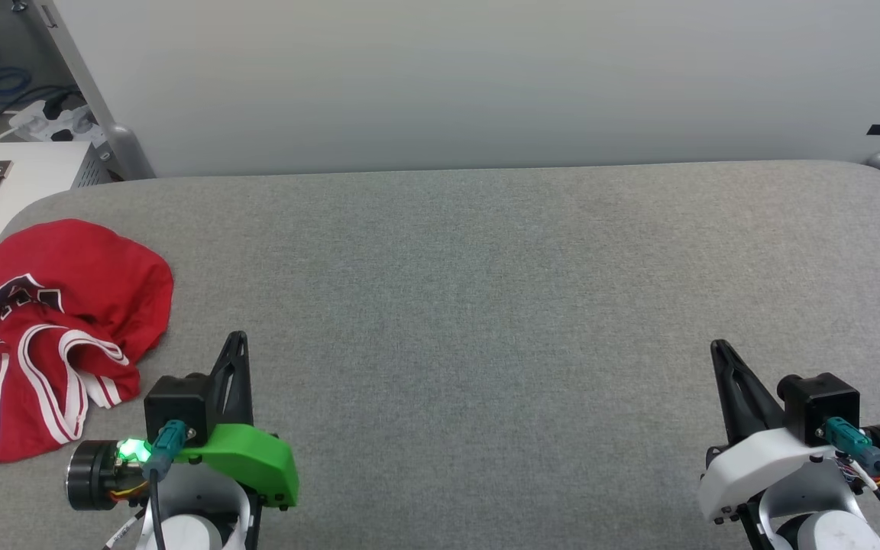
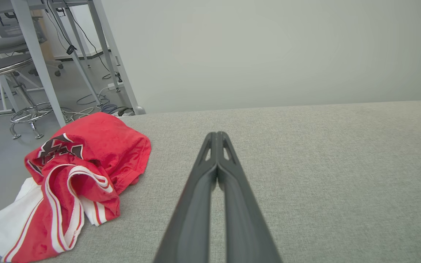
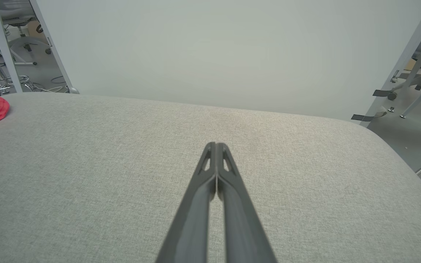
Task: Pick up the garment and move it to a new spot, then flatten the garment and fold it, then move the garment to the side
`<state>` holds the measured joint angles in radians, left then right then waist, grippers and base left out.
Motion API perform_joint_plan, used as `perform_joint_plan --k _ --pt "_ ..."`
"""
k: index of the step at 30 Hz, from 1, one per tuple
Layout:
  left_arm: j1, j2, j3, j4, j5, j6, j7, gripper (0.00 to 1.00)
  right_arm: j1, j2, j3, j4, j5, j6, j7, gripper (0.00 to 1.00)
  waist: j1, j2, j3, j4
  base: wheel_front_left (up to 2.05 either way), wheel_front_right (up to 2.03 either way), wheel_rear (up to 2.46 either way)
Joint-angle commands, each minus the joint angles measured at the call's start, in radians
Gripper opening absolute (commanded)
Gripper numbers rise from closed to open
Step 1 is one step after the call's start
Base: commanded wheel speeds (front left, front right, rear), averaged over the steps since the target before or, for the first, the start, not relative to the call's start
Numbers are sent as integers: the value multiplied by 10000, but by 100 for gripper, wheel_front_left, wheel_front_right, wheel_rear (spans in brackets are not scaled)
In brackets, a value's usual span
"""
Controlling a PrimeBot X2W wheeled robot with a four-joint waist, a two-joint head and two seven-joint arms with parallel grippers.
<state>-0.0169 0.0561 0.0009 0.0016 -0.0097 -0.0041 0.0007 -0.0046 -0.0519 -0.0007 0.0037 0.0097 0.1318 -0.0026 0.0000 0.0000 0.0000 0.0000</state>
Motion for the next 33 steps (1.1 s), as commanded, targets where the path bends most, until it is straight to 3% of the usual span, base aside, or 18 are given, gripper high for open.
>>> perform_joint_plan --k 1,24,25,33 --pt "169 -59 -9 -16 97 41 -7 0 46 17 7 -37 -97 -11 26 0 0 0 0 0 0 0 0" --pt "169 -59 -9 -16 97 41 -7 0 46 17 7 -37 -97 -11 26 0 0 0 0 0 0 0 0" --pt "0 0 0 0 0 0 -1 100 0 0 0 0 1 0 0 100 0 0 0 0 0 0 0" --pt "5 4 -9 46 -83 -4 -79 100 14 -1 -26 50 94 0 -78 100 0 0 6 -1 0 0 0"
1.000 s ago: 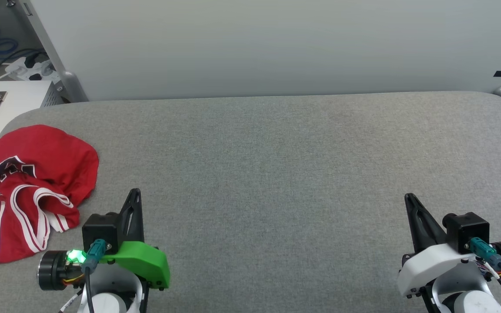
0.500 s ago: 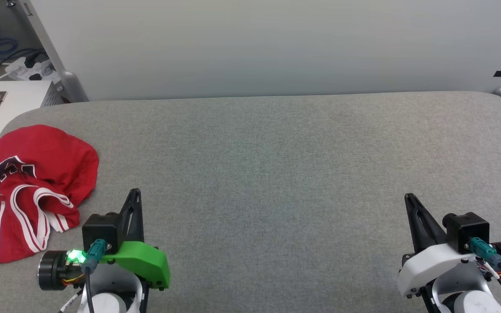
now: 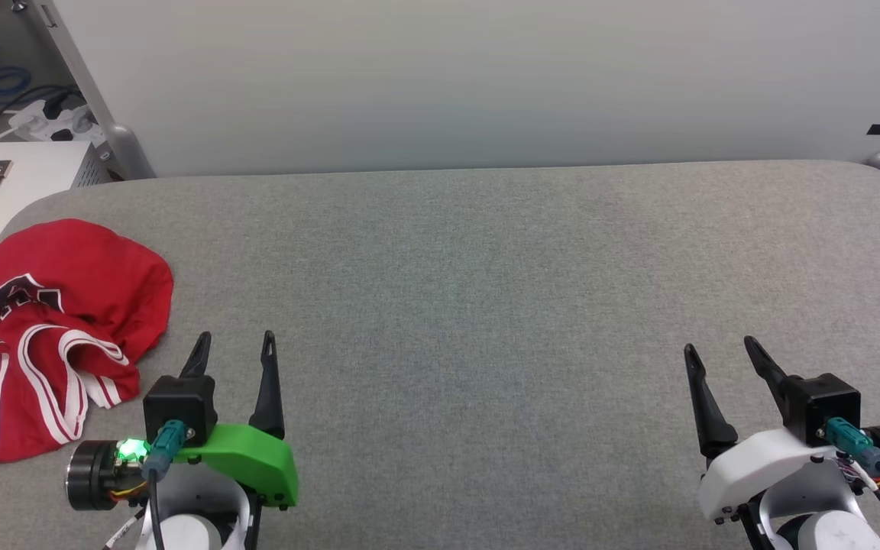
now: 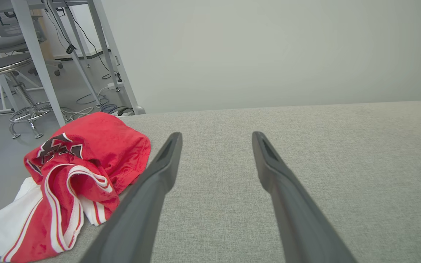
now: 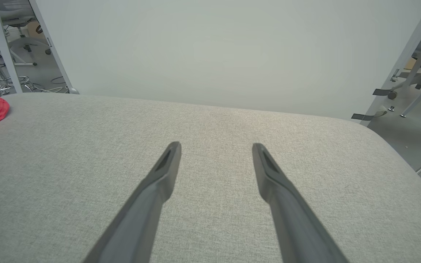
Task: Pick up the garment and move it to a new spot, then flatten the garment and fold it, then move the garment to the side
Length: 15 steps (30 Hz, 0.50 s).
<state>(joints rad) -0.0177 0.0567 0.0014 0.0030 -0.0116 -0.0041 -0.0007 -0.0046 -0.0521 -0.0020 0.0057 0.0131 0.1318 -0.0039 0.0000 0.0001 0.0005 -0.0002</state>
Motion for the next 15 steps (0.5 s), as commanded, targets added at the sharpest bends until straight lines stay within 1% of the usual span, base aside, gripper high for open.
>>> perform_joint_plan --k 1,15 --pt "17 -3 -19 45 -87 -6 -89 100 18 1 -20 41 84 0 -87 100 0 -1 3 0 0 0 0" --pt "62 -10 -88 201 -357 -59 -377 100 42 3 -181 143 297 -2 -373 100 0 -1 22 -23 0 0 0"
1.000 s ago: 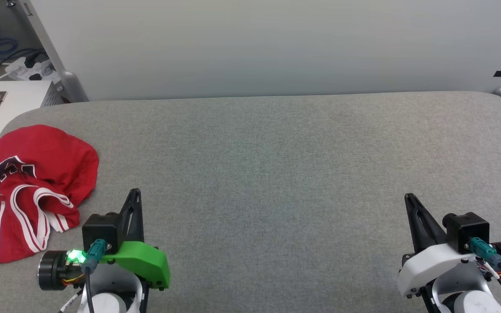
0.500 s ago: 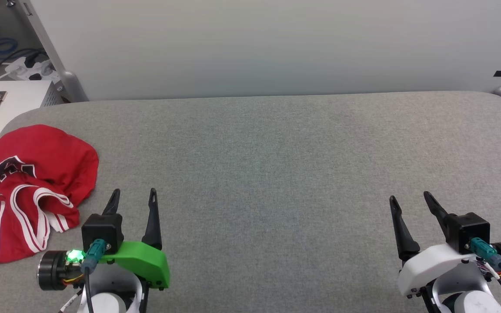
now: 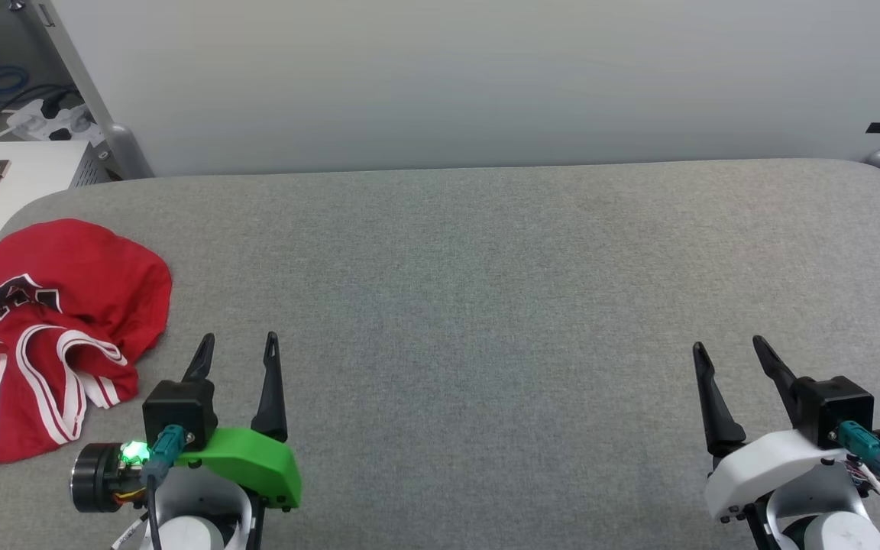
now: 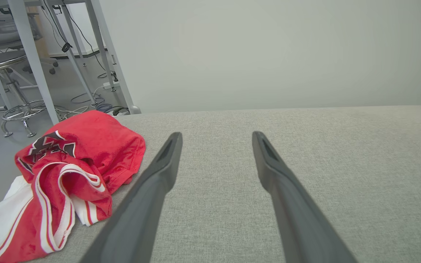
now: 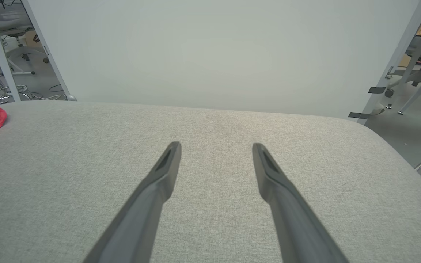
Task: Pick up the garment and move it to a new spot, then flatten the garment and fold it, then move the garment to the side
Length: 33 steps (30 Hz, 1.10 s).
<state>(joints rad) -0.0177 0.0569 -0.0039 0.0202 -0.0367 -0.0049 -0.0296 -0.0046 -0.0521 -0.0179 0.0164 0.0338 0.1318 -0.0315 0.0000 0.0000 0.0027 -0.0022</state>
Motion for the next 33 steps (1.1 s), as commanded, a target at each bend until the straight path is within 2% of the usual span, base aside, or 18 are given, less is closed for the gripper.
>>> perform_joint_plan --k 1,33 --pt "66 -12 -40 35 -118 -55 -106 100 44 3 -34 40 99 -2 -115 100 0 0 0 -5 0 0 0" --pt "156 -28 -304 129 -591 -352 -772 100 136 8 -214 112 464 -5 -772 100 0 0 85 -38 0 0 0"
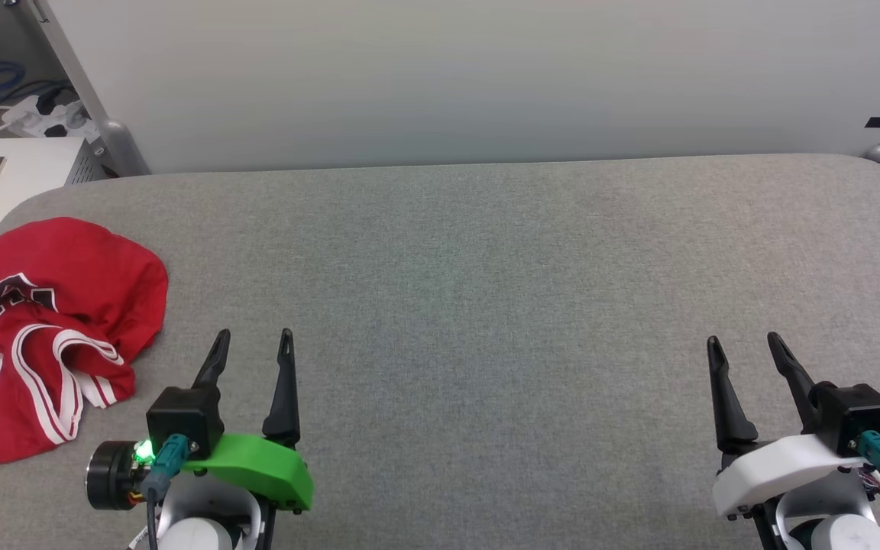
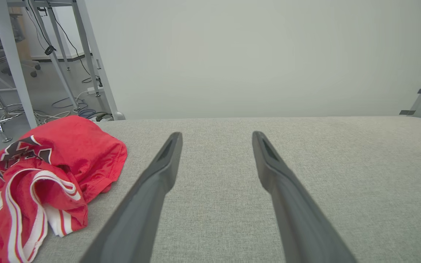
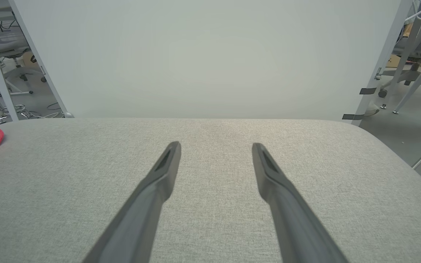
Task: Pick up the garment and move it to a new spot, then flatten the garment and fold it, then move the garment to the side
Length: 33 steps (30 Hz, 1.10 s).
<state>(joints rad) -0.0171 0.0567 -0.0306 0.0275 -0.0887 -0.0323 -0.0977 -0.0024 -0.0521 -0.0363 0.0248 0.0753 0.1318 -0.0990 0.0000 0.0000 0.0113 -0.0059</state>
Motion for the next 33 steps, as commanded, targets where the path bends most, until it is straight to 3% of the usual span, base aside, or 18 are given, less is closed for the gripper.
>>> perform_joint_plan --k 1,33 --pt "158 -27 -55 104 -67 -87 -109 100 116 8 -33 43 52 -5 -115 100 0 0 -1 -2 0 0 0" --pt "276 -43 -320 431 -453 -334 -769 100 249 12 -127 143 369 -8 -767 100 0 0 76 18 0 0 0"
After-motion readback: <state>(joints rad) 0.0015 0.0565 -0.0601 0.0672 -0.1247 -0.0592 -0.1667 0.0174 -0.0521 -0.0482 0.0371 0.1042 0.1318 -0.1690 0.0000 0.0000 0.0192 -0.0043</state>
